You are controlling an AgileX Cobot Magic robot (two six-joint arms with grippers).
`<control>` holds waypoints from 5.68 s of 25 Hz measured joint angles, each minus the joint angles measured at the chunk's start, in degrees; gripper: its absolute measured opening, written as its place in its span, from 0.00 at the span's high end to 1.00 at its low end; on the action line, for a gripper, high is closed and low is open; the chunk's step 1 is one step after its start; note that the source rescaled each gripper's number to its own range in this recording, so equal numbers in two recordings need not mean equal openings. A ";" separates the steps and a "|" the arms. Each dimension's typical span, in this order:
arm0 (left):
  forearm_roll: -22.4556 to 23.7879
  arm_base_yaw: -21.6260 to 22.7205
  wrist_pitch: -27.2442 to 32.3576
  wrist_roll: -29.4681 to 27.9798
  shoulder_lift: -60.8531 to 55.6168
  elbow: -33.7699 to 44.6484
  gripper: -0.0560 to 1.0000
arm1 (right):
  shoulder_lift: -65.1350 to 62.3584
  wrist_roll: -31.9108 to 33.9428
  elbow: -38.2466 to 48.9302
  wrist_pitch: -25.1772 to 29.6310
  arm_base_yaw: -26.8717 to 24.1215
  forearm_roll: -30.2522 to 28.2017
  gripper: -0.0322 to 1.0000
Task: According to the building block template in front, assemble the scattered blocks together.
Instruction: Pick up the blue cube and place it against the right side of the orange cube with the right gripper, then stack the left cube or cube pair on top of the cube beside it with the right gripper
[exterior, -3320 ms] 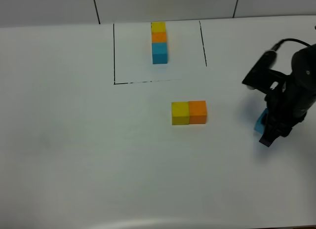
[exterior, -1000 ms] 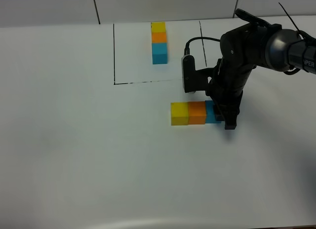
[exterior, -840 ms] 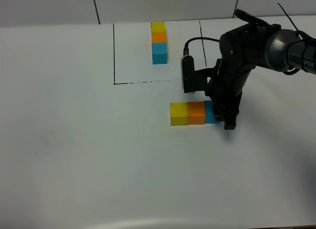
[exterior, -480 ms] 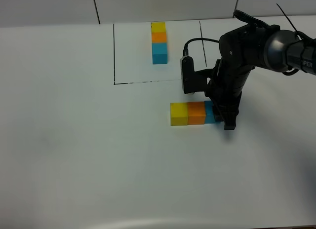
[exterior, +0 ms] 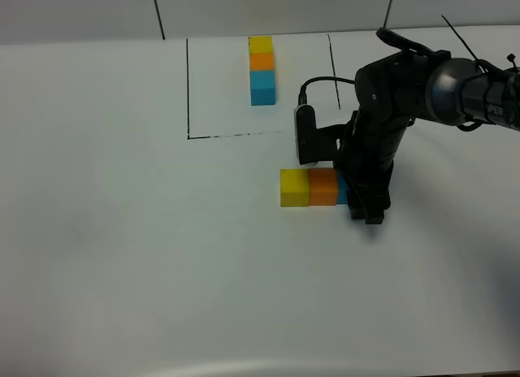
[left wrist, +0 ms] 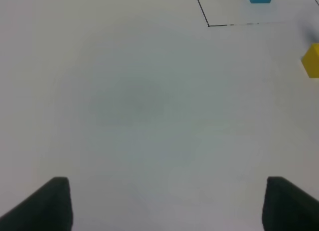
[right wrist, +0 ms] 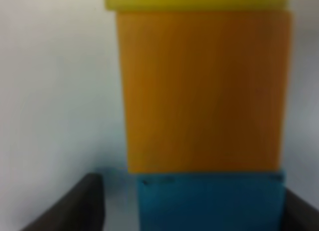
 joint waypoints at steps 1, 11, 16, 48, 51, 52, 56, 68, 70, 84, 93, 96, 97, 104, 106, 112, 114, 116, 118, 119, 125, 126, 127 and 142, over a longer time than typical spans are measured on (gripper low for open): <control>0.00 0.00 0.00 0.00 0.00 0.00 0.32 | -0.41 0.00 0.00 0.00 0.04 0.00 0.51; -0.13 0.00 0.00 -0.06 0.00 0.00 0.32 | -8.58 7.84 0.94 0.24 0.04 -6.80 0.42; -0.13 0.00 0.00 -0.06 0.00 0.00 0.32 | -14.59 10.76 5.93 -0.80 0.06 -8.97 0.42; -0.20 0.00 0.00 -0.12 0.00 0.00 0.32 | -36.20 36.37 27.99 -19.32 -3.48 -9.13 0.34; -0.20 0.00 0.00 -0.12 0.00 0.00 0.32 | -31.46 32.82 21.32 -12.40 -1.34 -10.44 0.30; -0.20 0.00 0.00 -0.12 0.00 0.00 0.32 | -29.38 31.18 18.63 -9.97 -0.55 -10.83 0.29; -0.20 0.00 0.00 -0.12 0.00 0.00 0.32 | -20.86 25.51 6.97 -1.45 3.14 -11.60 0.28; -0.20 0.00 0.00 -0.12 0.00 0.00 0.32 | -0.56 11.68 -11.55 10.32 6.39 -0.58 0.27; -0.22 0.00 0.00 -0.12 0.00 0.00 0.32 | 0.86 10.96 -11.55 10.04 6.39 -0.13 0.27; -0.33 0.00 0.00 0.02 0.00 0.00 0.32 | 4.92 10.48 -11.55 7.42 5.81 0.32 0.95; -0.33 0.00 0.00 0.02 0.00 0.00 0.32 | 1.80 16.40 -11.55 5.89 6.37 0.91 0.95; -0.33 0.00 0.00 0.02 0.00 0.00 0.32 | 0.76 24.23 -11.55 5.85 6.38 1.74 0.95; -0.33 0.00 0.00 0.02 0.00 0.00 0.32 | 0.71 28.09 -11.55 5.85 6.49 1.75 0.95; -0.33 0.00 0.00 0.02 0.00 0.00 0.32 | 0.76 66.97 -11.55 5.23 9.38 1.66 0.95; -0.33 0.00 0.00 0.02 0.00 0.00 0.32 | 0.95 78.02 -11.55 4.06 9.94 1.77 0.95; -0.33 0.00 0.00 -0.04 0.00 0.00 0.32 | 1.83 93.33 -11.55 2.76 10.29 1.63 0.95; -0.33 0.00 0.00 -0.04 0.00 0.00 0.32 | 2.29 95.47 -11.55 2.65 10.29 1.56 0.95; -0.33 0.00 0.00 -0.04 0.00 0.00 0.32 | 2.67 97.60 -11.55 2.49 10.29 0.91 0.95; -0.33 0.00 0.00 -0.04 0.00 0.00 0.32 | 3.00 99.48 -11.55 2.34 10.29 0.25 0.95; -0.33 0.00 0.00 -0.04 0.00 0.00 0.32 | 3.24 100.57 -11.55 2.34 10.29 -0.22 0.95; -0.33 0.00 0.00 -0.09 0.00 0.00 0.32 | 4.07 102.57 -11.55 3.06 10.29 -1.35 0.95; -0.33 0.00 0.00 -0.09 0.00 0.00 0.32 | 4.18 102.57 -11.55 3.20 10.29 -1.35 0.95; -0.33 0.00 0.00 -0.09 0.00 0.00 0.32 | 4.26 102.51 -11.55 3.20 10.29 -1.41 0.95; -0.33 0.00 0.00 -0.10 0.00 0.00 0.32 | 4.20 97.82 -11.55 4.59 10.35 -1.45 0.19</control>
